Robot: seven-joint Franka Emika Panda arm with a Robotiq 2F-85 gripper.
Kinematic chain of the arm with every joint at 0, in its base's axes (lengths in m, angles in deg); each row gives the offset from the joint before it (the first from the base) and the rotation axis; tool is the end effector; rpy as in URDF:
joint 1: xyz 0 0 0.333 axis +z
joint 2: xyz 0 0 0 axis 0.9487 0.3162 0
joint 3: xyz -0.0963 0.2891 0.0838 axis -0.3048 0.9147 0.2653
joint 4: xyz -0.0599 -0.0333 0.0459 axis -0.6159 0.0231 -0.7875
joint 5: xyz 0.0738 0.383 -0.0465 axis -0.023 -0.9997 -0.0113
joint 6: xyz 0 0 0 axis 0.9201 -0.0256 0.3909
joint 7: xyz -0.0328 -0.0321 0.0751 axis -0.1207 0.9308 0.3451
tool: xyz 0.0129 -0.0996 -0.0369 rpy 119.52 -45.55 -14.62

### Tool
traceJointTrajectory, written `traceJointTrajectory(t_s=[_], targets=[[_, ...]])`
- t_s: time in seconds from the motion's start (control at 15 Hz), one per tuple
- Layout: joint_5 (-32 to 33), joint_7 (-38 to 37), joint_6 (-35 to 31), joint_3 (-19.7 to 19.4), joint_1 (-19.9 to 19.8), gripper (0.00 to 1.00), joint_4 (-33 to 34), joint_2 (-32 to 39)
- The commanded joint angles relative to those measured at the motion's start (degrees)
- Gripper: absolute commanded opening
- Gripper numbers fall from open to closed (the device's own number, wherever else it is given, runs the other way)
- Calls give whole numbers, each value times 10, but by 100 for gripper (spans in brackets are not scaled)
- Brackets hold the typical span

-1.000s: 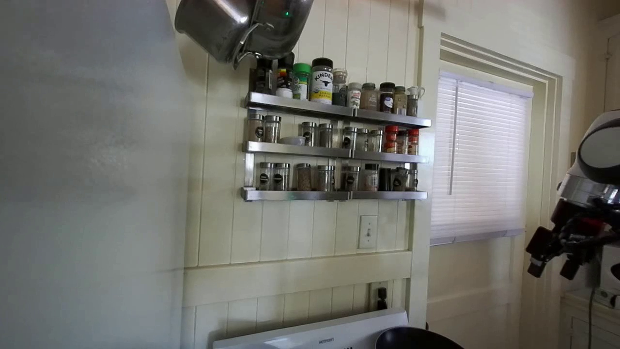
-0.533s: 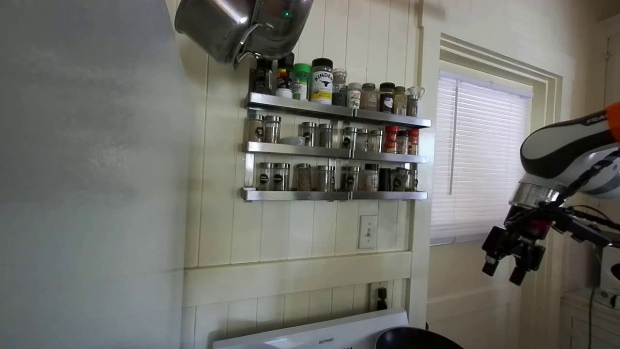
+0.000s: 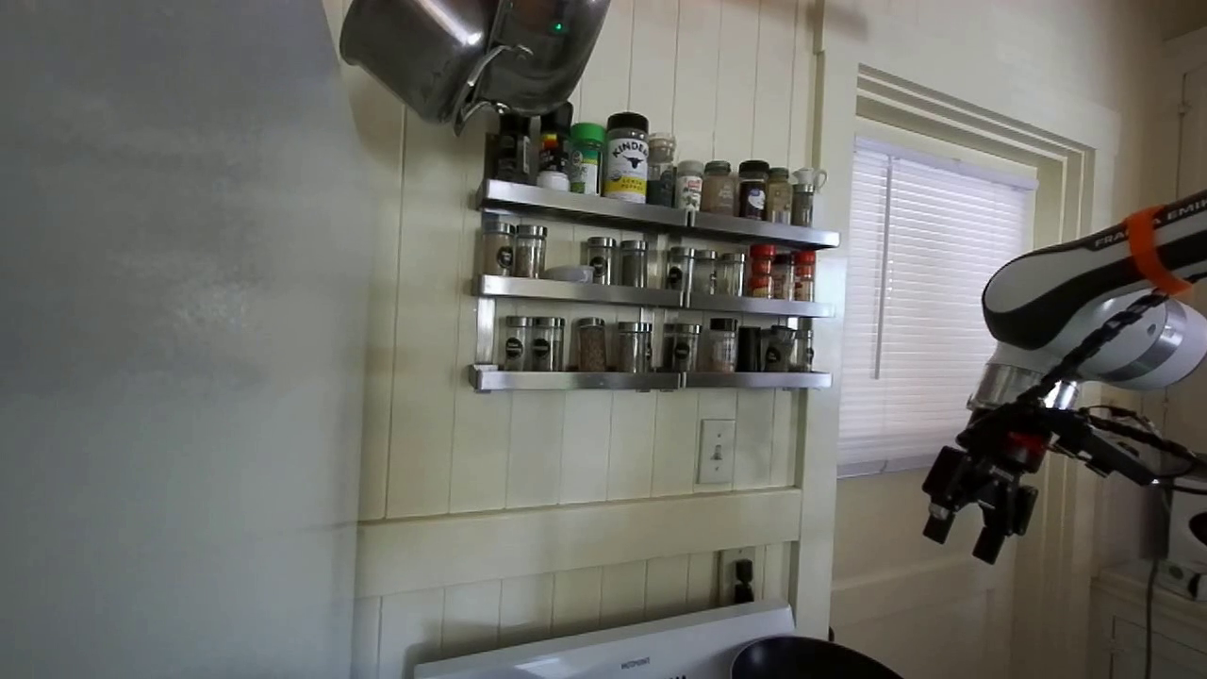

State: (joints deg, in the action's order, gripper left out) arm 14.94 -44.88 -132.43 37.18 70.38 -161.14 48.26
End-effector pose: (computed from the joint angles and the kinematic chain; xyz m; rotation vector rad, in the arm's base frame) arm 0.3960 -0.1256 0.4857 -2.7908 0.0473 -0.1482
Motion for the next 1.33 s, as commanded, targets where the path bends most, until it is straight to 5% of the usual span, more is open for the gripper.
traceJointTrajectory(t_s=[0.0,0.6,0.67,1.2,1.27], targets=[[-81,-52,40,15,4,100,46,51],[-225,-123,187,79,9,100,141,221],[-205,-101,145,89,3,100,109,185],[-206,-101,148,96,-5,100,116,193],[-167,-137,97,111,-2,100,100,184]])
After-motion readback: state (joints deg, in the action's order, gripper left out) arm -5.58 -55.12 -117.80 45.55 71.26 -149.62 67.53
